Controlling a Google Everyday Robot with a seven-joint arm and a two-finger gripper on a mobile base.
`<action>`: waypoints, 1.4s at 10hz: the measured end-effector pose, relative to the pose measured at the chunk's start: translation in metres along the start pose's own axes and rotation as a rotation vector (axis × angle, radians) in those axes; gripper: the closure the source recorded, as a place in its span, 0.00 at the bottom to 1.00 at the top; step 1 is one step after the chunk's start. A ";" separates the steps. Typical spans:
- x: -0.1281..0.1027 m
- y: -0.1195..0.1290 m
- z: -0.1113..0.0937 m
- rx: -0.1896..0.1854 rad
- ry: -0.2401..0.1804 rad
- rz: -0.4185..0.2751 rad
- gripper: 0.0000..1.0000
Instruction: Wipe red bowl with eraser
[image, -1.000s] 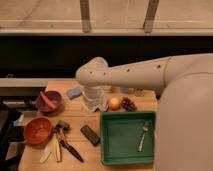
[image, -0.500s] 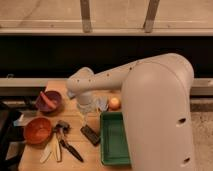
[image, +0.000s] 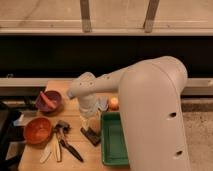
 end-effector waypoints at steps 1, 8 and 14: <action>-0.004 0.009 0.000 -0.004 -0.003 -0.017 0.39; -0.010 0.011 0.019 -0.050 0.020 -0.034 0.39; -0.015 0.023 0.045 -0.115 0.046 -0.051 0.39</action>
